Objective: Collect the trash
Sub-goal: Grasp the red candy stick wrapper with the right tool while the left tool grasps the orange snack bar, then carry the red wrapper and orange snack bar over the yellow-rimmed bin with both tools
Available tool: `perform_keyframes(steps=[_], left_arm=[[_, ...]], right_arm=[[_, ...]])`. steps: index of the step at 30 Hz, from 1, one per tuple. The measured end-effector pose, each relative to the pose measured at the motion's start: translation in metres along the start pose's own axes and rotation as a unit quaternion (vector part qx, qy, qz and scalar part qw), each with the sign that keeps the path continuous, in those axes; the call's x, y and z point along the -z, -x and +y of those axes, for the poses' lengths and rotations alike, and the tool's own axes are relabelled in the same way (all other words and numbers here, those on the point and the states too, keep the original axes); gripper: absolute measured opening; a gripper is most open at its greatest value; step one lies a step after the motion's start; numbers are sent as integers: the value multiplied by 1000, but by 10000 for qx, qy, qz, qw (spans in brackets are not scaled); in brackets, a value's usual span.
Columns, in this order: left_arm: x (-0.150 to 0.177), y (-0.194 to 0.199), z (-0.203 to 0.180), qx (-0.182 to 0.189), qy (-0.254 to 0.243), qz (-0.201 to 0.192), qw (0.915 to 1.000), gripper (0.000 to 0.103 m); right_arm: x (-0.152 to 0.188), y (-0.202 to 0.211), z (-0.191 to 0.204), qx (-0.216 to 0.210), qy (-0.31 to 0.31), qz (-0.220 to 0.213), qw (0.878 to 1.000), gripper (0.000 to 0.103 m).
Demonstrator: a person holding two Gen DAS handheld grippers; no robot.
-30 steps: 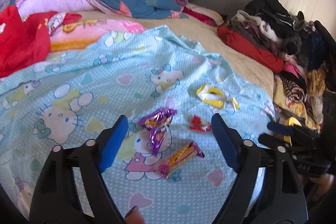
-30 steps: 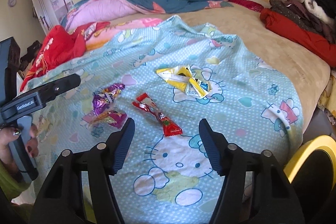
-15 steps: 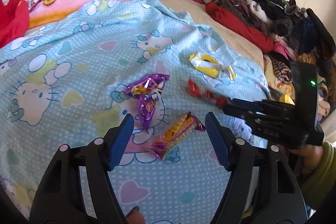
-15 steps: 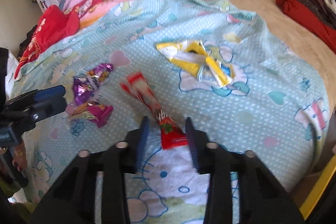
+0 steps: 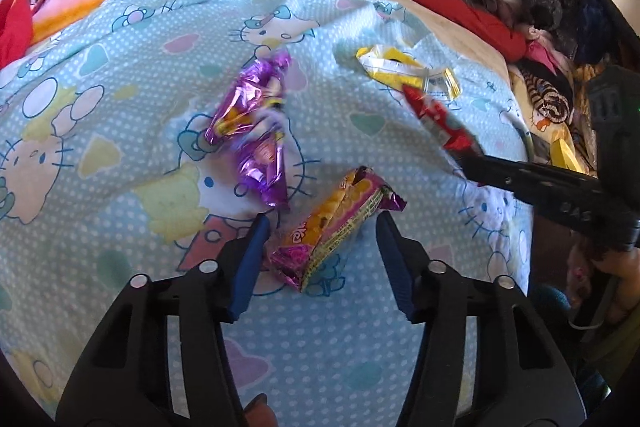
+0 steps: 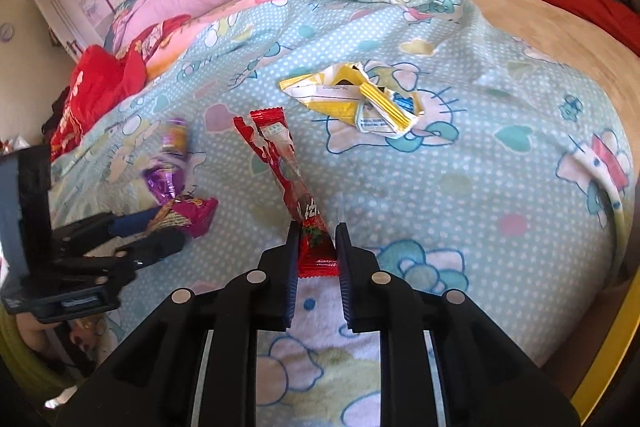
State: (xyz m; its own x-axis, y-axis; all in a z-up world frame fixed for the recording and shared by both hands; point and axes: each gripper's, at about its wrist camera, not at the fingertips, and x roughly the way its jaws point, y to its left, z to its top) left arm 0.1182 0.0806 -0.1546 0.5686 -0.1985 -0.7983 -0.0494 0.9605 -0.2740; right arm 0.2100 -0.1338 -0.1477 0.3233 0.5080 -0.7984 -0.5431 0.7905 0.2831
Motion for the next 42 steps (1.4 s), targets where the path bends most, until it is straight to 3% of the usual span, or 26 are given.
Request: perform_keyframes(steps=[3,5,7,22,42], left_arm=[[0,1,0,-82,34,21,10000,26],[-1,2,0,-47,71,36,10000,22],[-1,4,-2,44,69,32,10000,5],[-13,30,-58,355,-382,-280,9982,5],[-25,45,-142,699,-1009,-492,9912,5]], right_arm=[[4,8,2,-58,-50,-65,9999,17],[6,14,3,-74,-72,-101,9999,17],[9,19,3,-89,-116,-143,9998,17],[26,68,-6,-42,-365,-570,9977,17],[57,140,-53,232,-968,-1217,9876,17]])
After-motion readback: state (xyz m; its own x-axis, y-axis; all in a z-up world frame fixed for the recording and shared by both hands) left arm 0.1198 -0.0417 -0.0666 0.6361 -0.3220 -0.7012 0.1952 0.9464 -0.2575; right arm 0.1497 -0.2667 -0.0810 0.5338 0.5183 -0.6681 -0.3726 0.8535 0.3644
